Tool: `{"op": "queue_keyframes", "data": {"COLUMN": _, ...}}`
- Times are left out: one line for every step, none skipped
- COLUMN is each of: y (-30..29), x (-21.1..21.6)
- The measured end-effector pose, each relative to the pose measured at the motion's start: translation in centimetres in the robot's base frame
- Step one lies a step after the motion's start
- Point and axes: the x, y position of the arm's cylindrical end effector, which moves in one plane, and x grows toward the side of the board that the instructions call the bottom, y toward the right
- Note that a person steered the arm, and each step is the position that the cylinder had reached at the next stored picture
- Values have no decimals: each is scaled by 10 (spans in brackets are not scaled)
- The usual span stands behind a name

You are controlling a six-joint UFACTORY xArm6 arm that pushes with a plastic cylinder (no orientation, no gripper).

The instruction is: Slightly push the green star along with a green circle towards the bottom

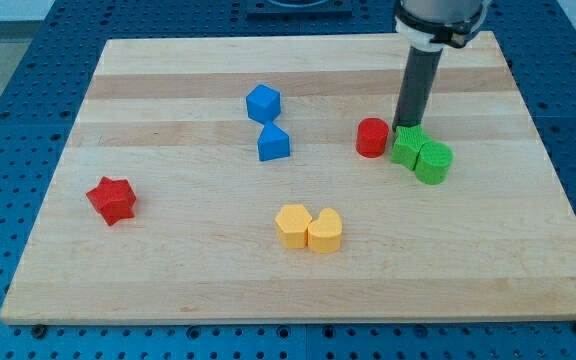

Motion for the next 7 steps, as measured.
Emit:
{"op": "queue_keyframes", "data": {"y": -11, "x": 7}}
{"op": "queue_keyframes", "data": {"y": -14, "x": 18}}
{"op": "queue_keyframes", "data": {"y": -14, "x": 26}}
{"op": "queue_keyframes", "data": {"y": -20, "x": 34}}
{"op": "queue_keyframes", "data": {"y": -26, "x": 43}}
{"op": "queue_keyframes", "data": {"y": -33, "x": 52}}
{"op": "queue_keyframes", "data": {"y": -35, "x": 54}}
